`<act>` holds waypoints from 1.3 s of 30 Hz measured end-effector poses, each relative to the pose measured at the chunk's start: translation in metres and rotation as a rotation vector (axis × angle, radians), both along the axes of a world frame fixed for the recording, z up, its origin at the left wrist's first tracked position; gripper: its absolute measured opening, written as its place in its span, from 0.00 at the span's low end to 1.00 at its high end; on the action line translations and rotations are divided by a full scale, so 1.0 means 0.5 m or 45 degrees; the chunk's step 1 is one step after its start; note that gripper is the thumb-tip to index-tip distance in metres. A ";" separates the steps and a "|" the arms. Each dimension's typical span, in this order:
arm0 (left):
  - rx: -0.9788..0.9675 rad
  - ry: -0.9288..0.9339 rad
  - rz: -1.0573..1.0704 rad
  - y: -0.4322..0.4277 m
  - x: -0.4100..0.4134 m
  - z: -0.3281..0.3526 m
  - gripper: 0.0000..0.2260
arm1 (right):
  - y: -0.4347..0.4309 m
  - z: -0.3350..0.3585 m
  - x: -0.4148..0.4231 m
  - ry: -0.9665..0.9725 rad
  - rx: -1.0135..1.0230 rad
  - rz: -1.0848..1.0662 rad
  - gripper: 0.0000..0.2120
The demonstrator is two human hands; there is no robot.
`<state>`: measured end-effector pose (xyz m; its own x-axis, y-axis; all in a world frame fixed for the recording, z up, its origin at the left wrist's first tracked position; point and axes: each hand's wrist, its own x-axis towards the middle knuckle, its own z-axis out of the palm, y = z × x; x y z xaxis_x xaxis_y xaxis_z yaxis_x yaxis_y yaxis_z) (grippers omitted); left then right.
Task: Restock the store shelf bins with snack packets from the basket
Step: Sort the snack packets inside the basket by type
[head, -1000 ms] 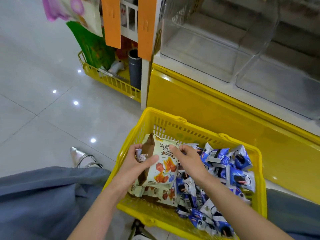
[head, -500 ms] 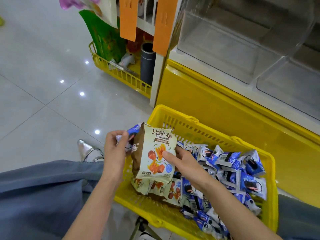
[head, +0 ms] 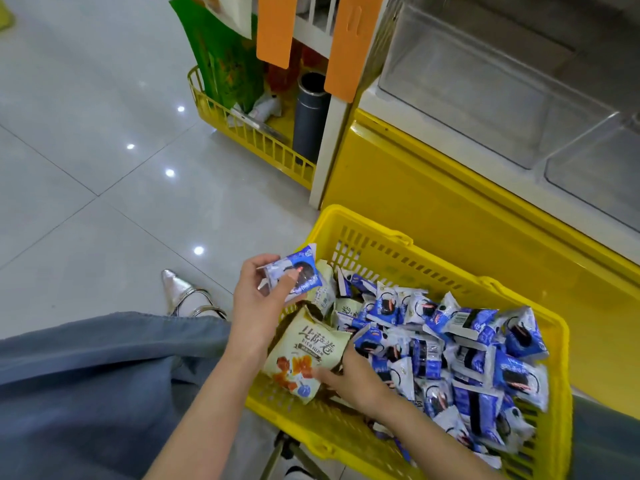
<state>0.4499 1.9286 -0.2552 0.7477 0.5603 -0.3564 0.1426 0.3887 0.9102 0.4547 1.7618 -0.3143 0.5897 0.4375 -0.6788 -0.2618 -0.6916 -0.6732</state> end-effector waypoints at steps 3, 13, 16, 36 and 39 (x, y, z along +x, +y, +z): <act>0.148 0.095 -0.209 -0.021 -0.004 -0.009 0.09 | -0.028 0.027 0.019 0.060 0.110 -0.013 0.25; 0.634 0.145 -0.937 -0.132 -0.040 -0.028 0.09 | -0.111 0.111 0.054 -0.136 0.328 -0.367 0.09; 1.043 0.133 -0.665 -0.089 -0.027 -0.026 0.12 | -0.180 0.098 0.085 -0.202 0.010 -0.244 0.10; 1.148 0.424 -0.676 0.027 -0.008 -0.102 0.18 | -0.069 -0.116 0.160 -0.532 -0.580 0.708 0.35; 1.150 0.407 -0.672 0.029 -0.005 -0.104 0.20 | -0.063 -0.131 0.172 -0.597 -0.649 0.830 0.33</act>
<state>0.4471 1.9432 -0.3072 0.9167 0.3485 -0.1956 0.3755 -0.5833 0.7203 0.5409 1.7305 -0.3796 0.5948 0.4932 -0.6348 0.4998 -0.8454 -0.1885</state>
